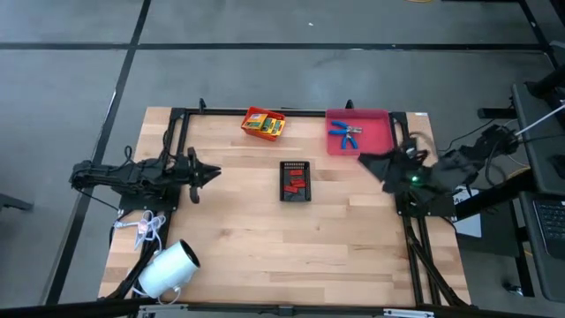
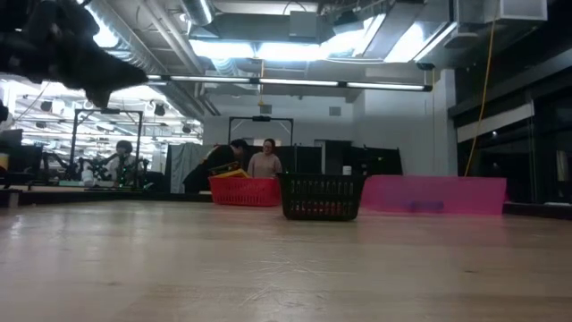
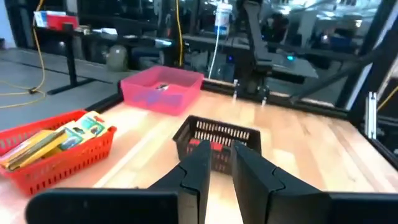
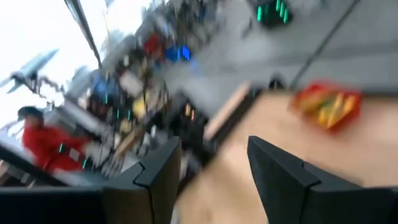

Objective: Pick & Place School Supplies
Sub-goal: Return to Home Position

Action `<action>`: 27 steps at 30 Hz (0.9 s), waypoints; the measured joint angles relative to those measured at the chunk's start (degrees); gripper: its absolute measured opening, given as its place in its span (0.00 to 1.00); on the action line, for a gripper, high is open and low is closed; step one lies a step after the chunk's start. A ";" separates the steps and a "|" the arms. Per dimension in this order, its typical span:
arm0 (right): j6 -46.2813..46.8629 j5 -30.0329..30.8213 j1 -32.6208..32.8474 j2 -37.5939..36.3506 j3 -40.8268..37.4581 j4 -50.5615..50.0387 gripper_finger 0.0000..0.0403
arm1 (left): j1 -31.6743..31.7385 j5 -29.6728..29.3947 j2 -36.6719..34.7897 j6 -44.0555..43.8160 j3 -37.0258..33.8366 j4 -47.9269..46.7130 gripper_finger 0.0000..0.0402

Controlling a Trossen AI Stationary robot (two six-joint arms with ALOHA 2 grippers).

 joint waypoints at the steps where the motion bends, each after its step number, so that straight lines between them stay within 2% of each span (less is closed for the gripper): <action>1: 3.61 -2.33 0.00 0.72 0.00 -2.50 0.47 | 0.08 -0.16 0.04 -0.23 0.02 0.02 0.15; 5: 19.50 -14.85 -0.02 3.19 0.00 -14.27 0.47 | 0.06 -5.55 0.25 -1.95 -0.14 -3.33 0.15; 7: 25.98 -23.54 -0.04 4.41 0.00 -19.78 0.47 | 0.08 -7.12 0.34 -4.72 -0.15 -5.67 0.15; 9: 30.18 -34.34 -0.04 5.87 0.00 -23.54 0.47 | 0.06 -6.57 0.56 -9.84 -0.09 -7.18 0.15; 11: 31.04 -44.67 -0.04 8.20 0.00 -25.50 0.47 | -0.06 -2.88 0.44 -17.67 -0.07 -7.29 0.15; 14: 26.63 -56.06 -0.24 12.95 0.00 -24.32 0.47 | -0.05 5.43 0.52 -31.00 -0.04 -7.43 0.15; 16: 20.50 -62.45 -1.40 16.65 -0.39 -20.84 0.47 | -0.10 7.68 0.66 -35.29 -0.04 -7.47 0.15; 18: 13.26 -71.16 -3.59 20.20 -2.34 -14.07 0.47 | -0.05 6.31 0.96 -35.87 -0.04 -7.58 0.15; 20: 6.97 -80.27 -5.97 23.39 -5.54 -6.84 0.47 | -0.05 3.33 1.18 -32.46 -0.02 -7.62 0.15; 22: 0.41 -86.61 -8.21 25.72 -9.33 -1.94 0.47 | -0.05 -0.39 1.37 -28.15 -0.02 -7.64 0.15; 24: -5.78 -89.01 -11.38 27.43 -13.67 2.84 0.47 | -0.05 -4.76 1.52 -25.27 -0.02 -7.67 0.15; 27: -12.50 -86.48 -18.83 29.25 -19.45 17.67 0.47 | -0.03 -7.43 1.48 -27.91 -0.02 -7.64 0.15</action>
